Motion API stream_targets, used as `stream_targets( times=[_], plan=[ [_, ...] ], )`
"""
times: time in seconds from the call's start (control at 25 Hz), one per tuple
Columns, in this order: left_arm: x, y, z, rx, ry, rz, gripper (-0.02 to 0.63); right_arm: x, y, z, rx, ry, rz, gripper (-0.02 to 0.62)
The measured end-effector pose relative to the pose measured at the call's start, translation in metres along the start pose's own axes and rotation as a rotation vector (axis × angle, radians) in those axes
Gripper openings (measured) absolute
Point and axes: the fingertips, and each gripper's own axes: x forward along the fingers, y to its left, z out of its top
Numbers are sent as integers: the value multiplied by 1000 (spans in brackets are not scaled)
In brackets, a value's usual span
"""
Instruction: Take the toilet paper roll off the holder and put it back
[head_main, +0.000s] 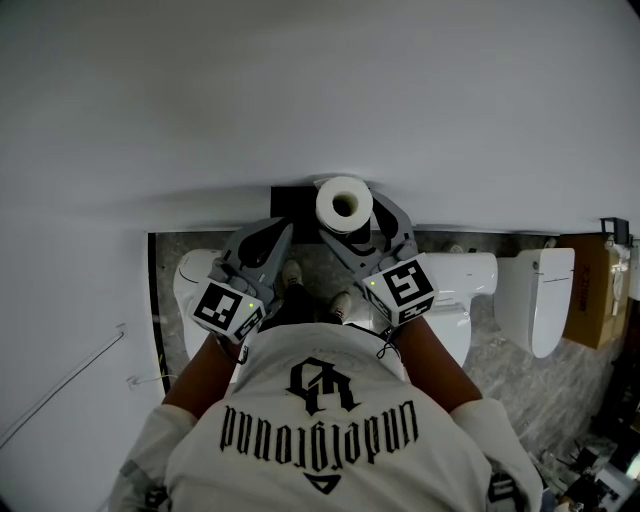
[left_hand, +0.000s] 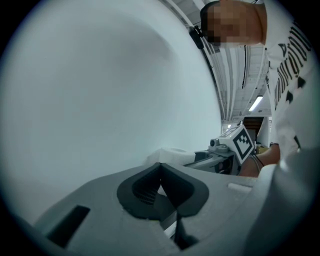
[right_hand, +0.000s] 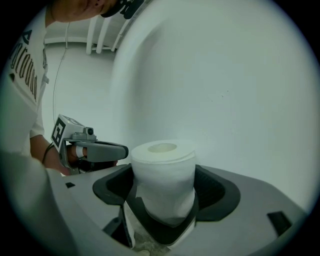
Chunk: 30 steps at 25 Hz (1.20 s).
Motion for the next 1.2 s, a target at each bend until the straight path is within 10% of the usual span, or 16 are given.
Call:
stream_targets(
  times=[1.2],
  plan=[
    [-28,-89,30,86,-72,70,12,-113,1,16,-64,-72,24,331]
  ],
)
